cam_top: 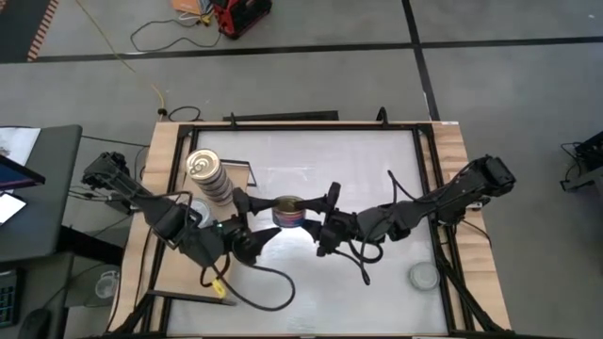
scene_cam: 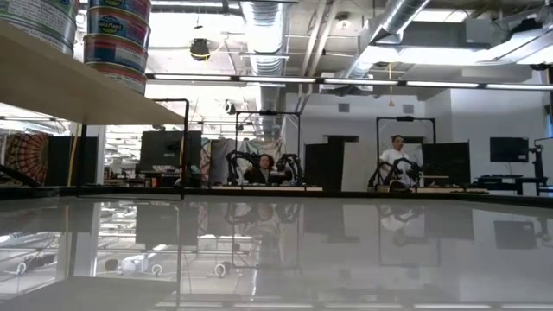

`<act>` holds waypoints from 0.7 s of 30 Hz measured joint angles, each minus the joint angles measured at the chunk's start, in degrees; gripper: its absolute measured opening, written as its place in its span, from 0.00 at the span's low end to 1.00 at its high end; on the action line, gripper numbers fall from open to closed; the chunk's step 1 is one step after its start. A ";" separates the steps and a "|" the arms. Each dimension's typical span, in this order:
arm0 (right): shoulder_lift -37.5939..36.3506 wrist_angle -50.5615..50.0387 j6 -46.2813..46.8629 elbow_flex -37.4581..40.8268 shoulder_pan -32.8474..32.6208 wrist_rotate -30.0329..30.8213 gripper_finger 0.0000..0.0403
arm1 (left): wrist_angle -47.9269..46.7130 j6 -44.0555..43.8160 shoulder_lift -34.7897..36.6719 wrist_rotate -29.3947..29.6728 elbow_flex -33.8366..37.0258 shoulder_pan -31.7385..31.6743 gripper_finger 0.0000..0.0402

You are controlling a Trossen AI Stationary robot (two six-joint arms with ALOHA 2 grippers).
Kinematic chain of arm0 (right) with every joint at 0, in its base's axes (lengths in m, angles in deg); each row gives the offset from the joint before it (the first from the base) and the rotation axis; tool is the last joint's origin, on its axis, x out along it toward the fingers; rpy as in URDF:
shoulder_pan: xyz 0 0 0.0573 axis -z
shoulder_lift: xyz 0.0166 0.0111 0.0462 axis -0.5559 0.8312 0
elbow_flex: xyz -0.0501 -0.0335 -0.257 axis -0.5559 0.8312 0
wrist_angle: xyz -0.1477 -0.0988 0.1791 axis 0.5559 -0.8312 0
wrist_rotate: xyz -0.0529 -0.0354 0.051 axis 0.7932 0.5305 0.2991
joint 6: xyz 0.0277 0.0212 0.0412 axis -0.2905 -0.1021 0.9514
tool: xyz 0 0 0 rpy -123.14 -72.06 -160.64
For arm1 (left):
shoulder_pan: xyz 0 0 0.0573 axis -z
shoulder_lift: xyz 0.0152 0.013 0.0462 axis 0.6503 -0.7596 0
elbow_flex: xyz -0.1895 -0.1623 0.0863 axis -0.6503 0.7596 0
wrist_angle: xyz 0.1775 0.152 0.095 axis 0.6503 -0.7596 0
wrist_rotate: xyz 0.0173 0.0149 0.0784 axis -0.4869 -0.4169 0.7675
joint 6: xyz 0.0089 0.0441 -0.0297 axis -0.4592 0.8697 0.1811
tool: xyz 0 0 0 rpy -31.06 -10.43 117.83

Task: Stack canned seafood by type on shelf
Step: Stack the blue tuna can on top of the blue tuna can on the shelf

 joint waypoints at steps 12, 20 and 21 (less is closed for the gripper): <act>0.01 3.42 -2.42 -0.02 -1.94 -0.72 0.55 | -1.47 0.96 -0.02 0.18 0.00 -2.91 0.78; -0.02 3.97 -2.23 -0.04 -2.03 -1.16 0.56 | -1.49 1.63 -0.07 1.70 0.00 -1.74 0.50; -0.02 4.13 -2.29 -0.04 -2.03 -1.35 0.57 | -1.42 1.83 -0.07 1.98 0.00 -1.27 0.49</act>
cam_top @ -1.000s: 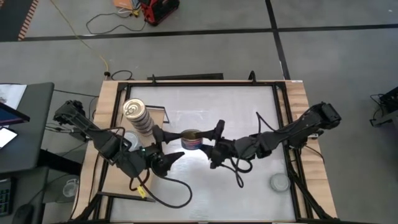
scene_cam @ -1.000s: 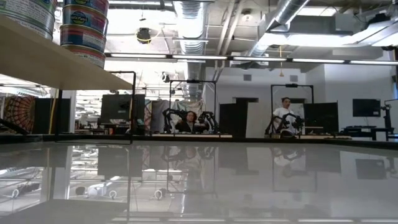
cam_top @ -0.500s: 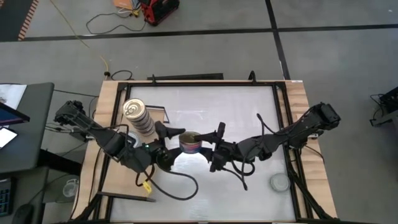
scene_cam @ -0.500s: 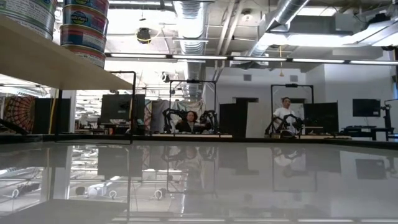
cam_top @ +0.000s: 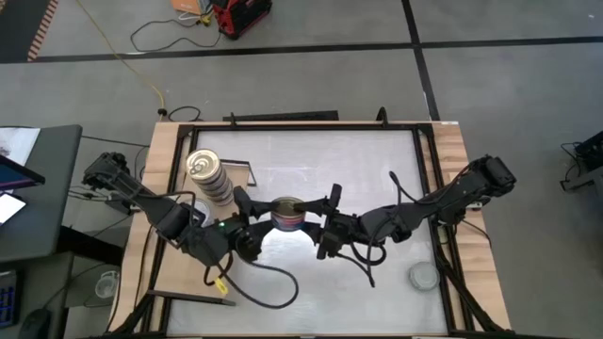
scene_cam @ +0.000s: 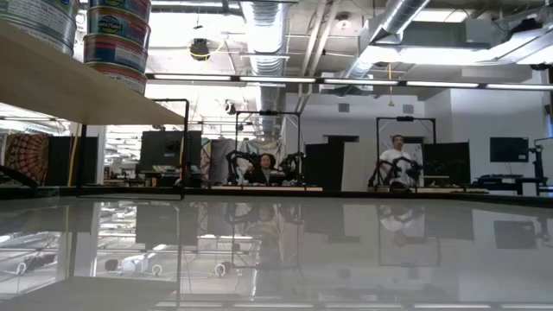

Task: Stack canned seafood by type on shelf
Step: Stack the blue tuna can on top of the blue tuna can on the shelf

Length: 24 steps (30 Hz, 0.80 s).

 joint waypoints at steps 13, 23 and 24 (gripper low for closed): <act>-1.95 0.37 0.70 -1.73 -2.78 1.24 0.81 | -1.08 1.30 1.71 7.73 0.07 2.50 0.49; -6.30 -19.96 17.16 -1.75 -5.28 10.66 0.90 | 0.02 -2.38 8.73 15.51 0.07 8.37 0.49; -6.32 -23.26 21.15 -1.75 -4.92 10.78 0.89 | 0.02 -1.13 9.26 17.00 0.07 9.41 0.49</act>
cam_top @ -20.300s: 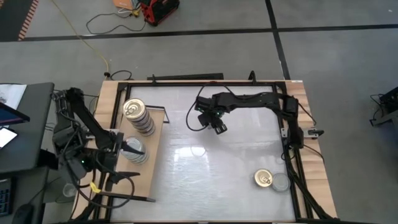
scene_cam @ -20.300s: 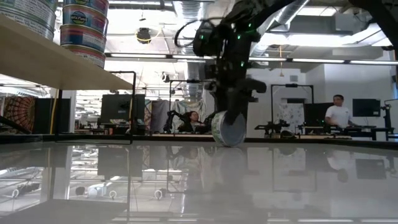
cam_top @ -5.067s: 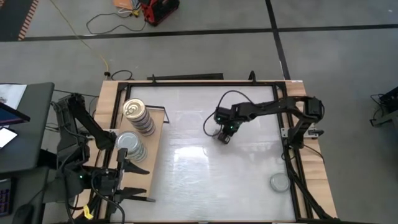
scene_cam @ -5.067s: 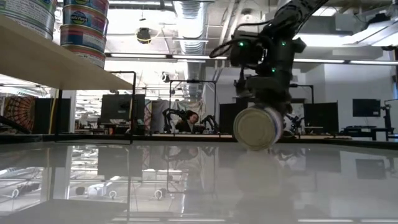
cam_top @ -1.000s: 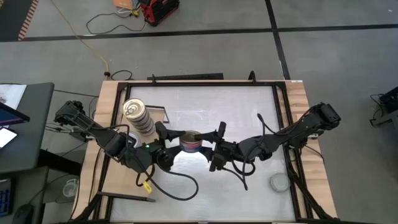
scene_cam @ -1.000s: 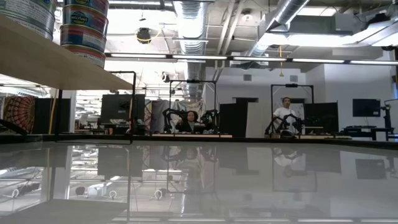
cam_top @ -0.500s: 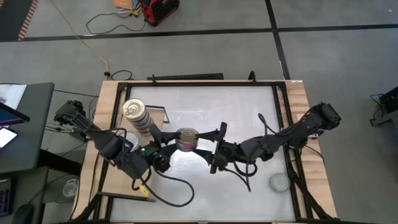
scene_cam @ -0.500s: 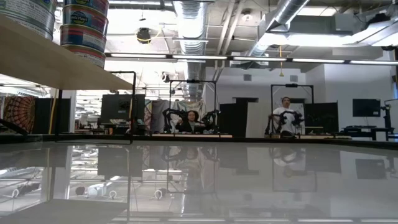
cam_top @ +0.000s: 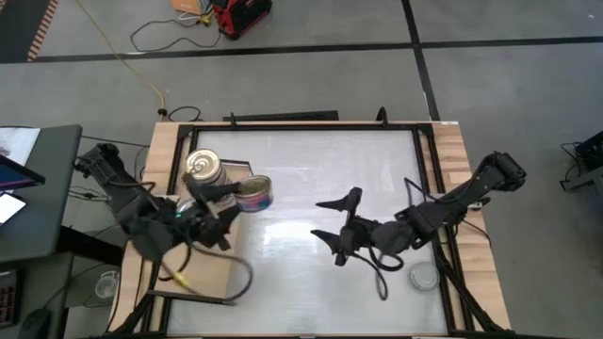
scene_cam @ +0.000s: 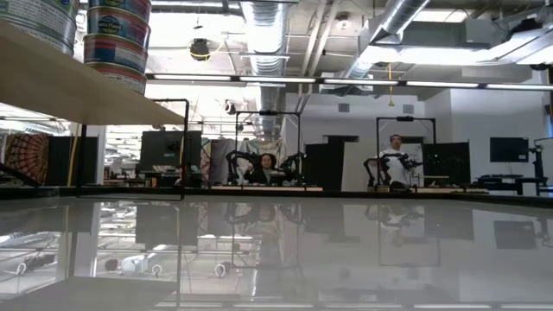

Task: Stack canned seafood by type on shelf
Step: Stack the blue tuna can on top of the blue tuna can on the shelf

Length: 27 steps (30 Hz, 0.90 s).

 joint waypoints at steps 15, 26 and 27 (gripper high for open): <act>0.63 -23.25 31.16 0.04 3.01 0.36 0.82 | -0.20 3.32 1.56 13.63 -0.04 8.45 0.50; 0.66 -25.74 37.94 2.24 2.75 0.88 0.82 | -3.13 3.14 5.89 13.39 -0.07 14.77 0.50; 0.66 -23.85 37.57 3.12 2.66 0.84 0.82 | -5.12 3.07 6.51 13.11 -0.05 15.45 0.50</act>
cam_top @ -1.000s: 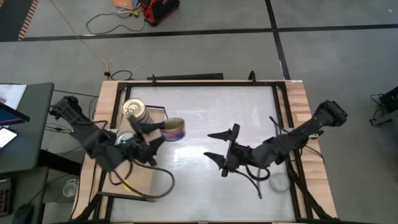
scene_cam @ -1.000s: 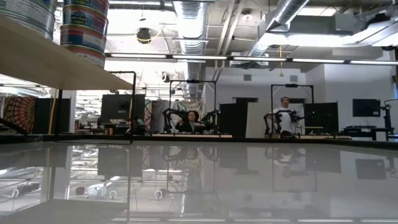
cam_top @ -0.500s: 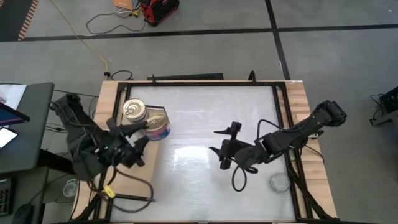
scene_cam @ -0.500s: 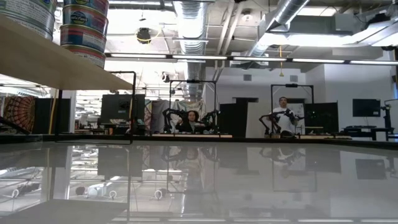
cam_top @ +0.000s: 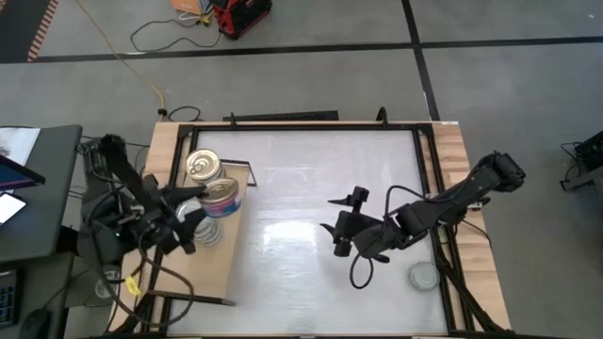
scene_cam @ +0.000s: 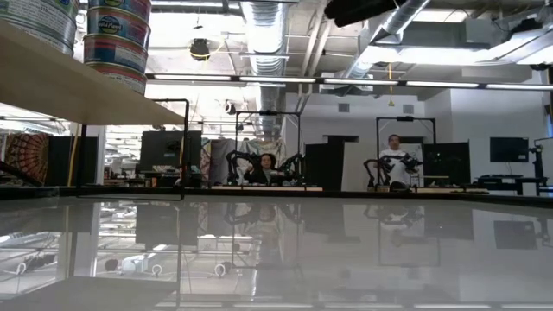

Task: Stack canned seafood by type on shelf
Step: Stack the blue tuna can on top of the blue tuna can on the shelf

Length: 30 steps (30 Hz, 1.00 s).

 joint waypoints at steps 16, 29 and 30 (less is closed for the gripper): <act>0.00 9.99 -1.71 3.37 0.21 -2.30 0.82 | -30.11 0.43 4.53 0.18 -0.02 3.71 0.50; 0.02 11.94 -0.25 5.10 0.21 -3.39 0.82 | -31.87 -7.04 9.38 0.21 -0.02 3.71 0.51; 0.02 12.95 -0.93 5.10 0.21 -3.39 0.82 | -31.87 -7.34 9.76 0.22 -0.02 3.71 0.51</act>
